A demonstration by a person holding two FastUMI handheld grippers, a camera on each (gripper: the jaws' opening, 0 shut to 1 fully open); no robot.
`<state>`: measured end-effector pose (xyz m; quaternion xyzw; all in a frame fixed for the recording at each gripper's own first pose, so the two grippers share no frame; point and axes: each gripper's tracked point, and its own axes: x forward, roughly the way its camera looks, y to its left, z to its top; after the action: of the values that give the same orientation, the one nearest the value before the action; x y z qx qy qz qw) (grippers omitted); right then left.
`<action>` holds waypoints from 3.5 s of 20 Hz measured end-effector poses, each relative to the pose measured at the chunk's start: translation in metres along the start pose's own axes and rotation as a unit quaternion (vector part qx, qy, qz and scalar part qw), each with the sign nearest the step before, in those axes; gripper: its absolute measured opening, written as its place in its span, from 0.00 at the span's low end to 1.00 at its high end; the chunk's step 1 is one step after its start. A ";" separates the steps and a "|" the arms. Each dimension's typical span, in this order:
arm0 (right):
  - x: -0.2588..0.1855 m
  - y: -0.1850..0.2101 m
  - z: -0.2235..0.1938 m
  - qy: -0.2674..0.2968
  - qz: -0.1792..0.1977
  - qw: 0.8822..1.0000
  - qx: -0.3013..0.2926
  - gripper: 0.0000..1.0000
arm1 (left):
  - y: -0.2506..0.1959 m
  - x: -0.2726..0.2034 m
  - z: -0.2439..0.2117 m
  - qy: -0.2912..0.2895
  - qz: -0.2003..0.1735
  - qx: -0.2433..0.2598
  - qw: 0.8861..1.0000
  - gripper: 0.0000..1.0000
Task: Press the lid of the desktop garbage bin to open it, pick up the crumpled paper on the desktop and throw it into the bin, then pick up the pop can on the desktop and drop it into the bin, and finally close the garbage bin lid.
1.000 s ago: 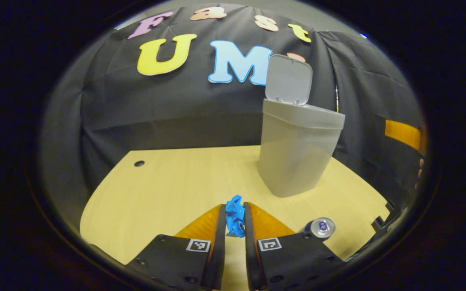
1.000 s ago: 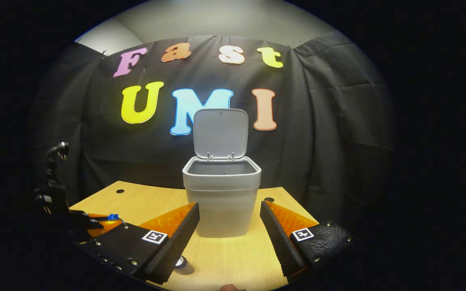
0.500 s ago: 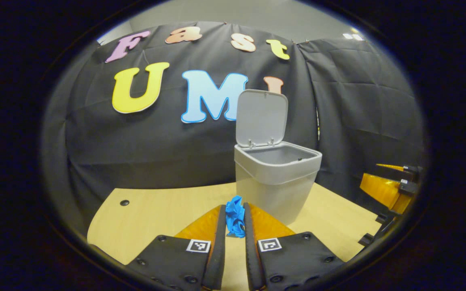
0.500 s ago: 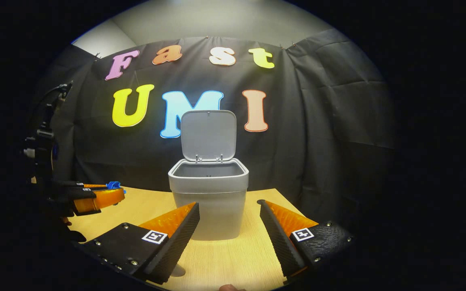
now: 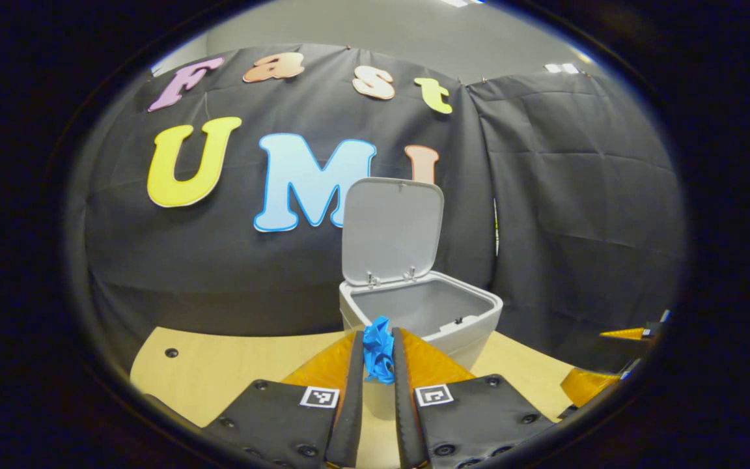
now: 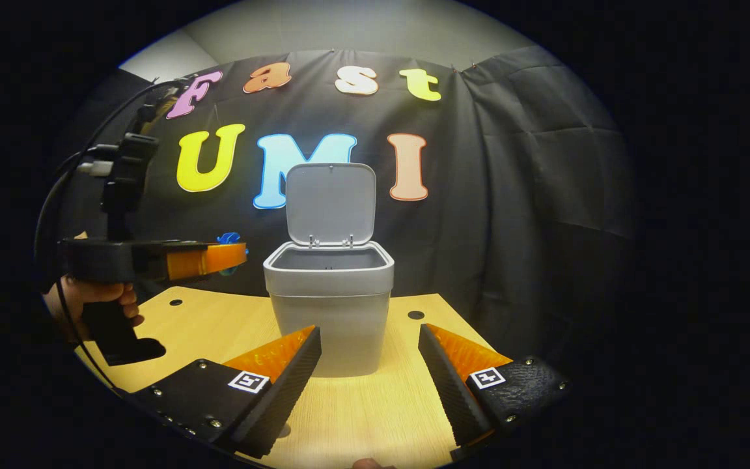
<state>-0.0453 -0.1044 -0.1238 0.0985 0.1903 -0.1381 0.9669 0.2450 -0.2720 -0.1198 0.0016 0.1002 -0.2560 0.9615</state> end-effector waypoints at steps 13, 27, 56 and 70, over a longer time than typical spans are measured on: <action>-0.018 -0.019 -0.011 0.018 -0.055 0.997 -0.043 0.96 | -0.029 0.082 0.002 0.023 -0.037 -0.003 0.999 0.43; -0.013 0.019 -0.023 0.020 -0.005 0.999 -0.049 0.96 | -0.019 0.045 0.026 -0.014 -0.047 -0.033 0.998 0.96; 0.013 0.148 -0.188 0.237 0.199 0.950 -0.049 0.96 | 0.114 -0.174 0.001 -0.020 0.159 -0.034 0.987 0.95; 0.017 0.130 -0.132 0.192 0.194 0.961 -0.042 0.84 | 0.115 -0.180 -0.004 -0.012 0.160 -0.024 0.987 0.96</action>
<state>-0.0354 0.0466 -0.2330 0.1170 0.3550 0.0813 0.9240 0.1484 -0.0839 -0.0940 -0.0086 0.0934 -0.0967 0.9909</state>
